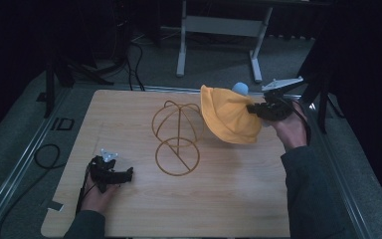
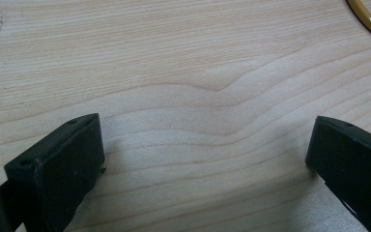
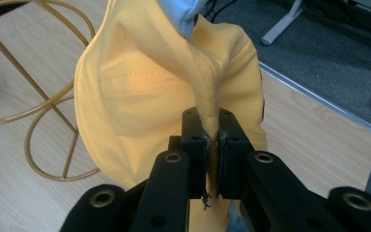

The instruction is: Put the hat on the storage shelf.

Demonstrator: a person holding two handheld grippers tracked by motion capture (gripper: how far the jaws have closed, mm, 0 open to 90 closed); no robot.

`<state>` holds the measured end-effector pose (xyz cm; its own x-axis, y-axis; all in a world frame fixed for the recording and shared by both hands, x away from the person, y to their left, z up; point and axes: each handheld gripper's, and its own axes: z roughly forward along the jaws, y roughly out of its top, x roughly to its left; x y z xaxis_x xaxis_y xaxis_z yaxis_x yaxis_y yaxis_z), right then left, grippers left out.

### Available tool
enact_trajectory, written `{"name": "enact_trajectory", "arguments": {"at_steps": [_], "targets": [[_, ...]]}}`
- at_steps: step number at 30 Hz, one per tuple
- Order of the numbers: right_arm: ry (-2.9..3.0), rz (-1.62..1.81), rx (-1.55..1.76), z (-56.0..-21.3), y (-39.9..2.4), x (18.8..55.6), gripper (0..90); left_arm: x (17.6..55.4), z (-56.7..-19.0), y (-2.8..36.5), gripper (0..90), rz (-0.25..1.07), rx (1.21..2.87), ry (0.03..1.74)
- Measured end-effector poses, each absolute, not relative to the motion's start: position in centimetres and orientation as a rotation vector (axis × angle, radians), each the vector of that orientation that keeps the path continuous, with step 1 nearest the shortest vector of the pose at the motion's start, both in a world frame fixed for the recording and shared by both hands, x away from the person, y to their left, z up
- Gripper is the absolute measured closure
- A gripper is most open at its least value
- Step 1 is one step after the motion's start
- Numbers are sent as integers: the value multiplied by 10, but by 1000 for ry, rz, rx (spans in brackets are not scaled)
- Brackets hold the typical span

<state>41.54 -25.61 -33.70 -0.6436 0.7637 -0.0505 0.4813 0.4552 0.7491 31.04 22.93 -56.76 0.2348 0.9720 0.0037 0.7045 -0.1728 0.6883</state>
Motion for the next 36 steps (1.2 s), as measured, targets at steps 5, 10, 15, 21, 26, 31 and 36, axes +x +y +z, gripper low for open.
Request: {"name": "enact_trajectory", "arguments": {"at_steps": [5, 10, 15, 21, 26, 31, 36], "targets": [[2318, 1037, 1042, -334, -256, 414, 850, 310, -568, 229, 2, 615, 1948, 1531], [2303, 1076, 1022, -327, -255, 412, 850, 310, -567, 229, 2, 613, 1951, 1532], [2287, 1104, 1008, -322, -256, 410, 850, 310, -567, 229, 2, 612, 1952, 1530], [2279, 1140, 993, -316, -256, 408, 850, 310, -567, 229, 2, 612, 1956, 1528], [2276, 1170, 972, -310, -255, 406, 850, 310, -567, 229, 2, 612, 1955, 1528], [2292, 1207, 942, -305, -252, 403, 850, 310, -567, 229, 1, 610, 1956, 1527], [2316, 1229, 903, -303, -246, 401, 849, 310, -567, 229, 2, 610, 1956, 1527]]}}
